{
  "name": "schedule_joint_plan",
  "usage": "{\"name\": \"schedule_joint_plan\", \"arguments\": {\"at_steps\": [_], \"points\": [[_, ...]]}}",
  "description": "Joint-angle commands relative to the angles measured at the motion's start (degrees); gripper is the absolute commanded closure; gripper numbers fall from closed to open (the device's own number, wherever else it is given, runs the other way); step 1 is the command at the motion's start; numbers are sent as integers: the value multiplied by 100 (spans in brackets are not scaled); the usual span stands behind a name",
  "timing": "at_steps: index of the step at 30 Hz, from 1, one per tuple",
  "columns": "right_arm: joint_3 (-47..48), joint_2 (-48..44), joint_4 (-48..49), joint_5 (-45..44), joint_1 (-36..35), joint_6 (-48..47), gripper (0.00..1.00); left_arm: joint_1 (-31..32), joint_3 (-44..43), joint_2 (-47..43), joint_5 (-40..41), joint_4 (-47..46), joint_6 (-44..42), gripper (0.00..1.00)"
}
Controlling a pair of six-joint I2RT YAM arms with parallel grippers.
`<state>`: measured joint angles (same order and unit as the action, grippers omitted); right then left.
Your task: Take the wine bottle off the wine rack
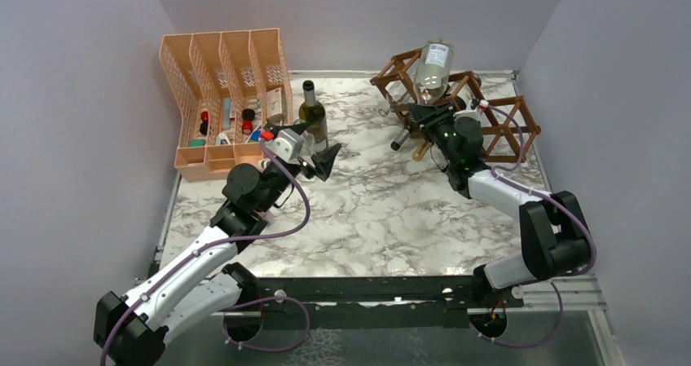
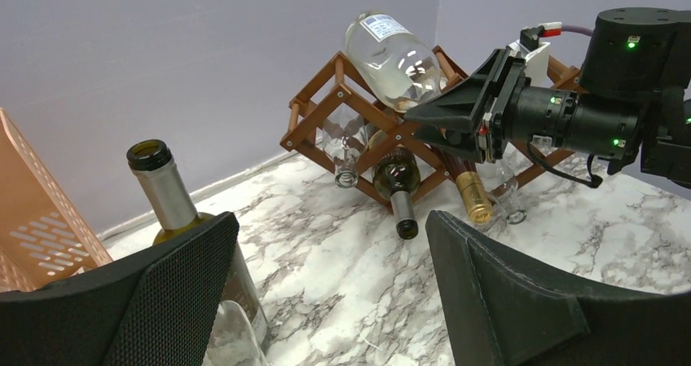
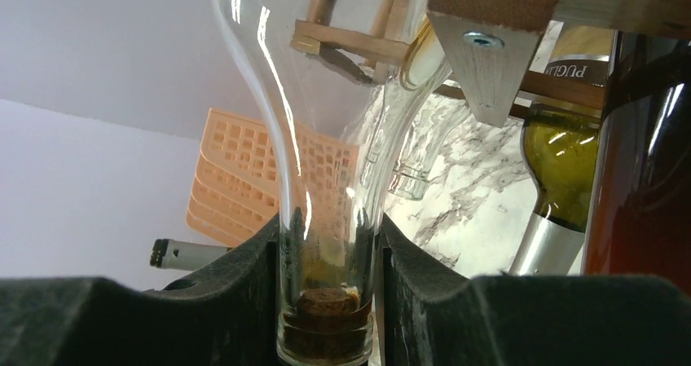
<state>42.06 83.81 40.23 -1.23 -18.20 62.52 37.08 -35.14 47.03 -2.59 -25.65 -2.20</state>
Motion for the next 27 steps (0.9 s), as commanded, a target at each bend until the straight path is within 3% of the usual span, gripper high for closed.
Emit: {"name": "schedule_joint_plan", "arguments": {"at_steps": [1, 27], "points": [[79, -557, 1729, 196, 28, -64, 99, -34, -20, -1, -176, -168, 64, 9], [-187, -1039, 1888, 148, 139, 682, 99, -33, -46, 95, -345, -168, 115, 9]]}}
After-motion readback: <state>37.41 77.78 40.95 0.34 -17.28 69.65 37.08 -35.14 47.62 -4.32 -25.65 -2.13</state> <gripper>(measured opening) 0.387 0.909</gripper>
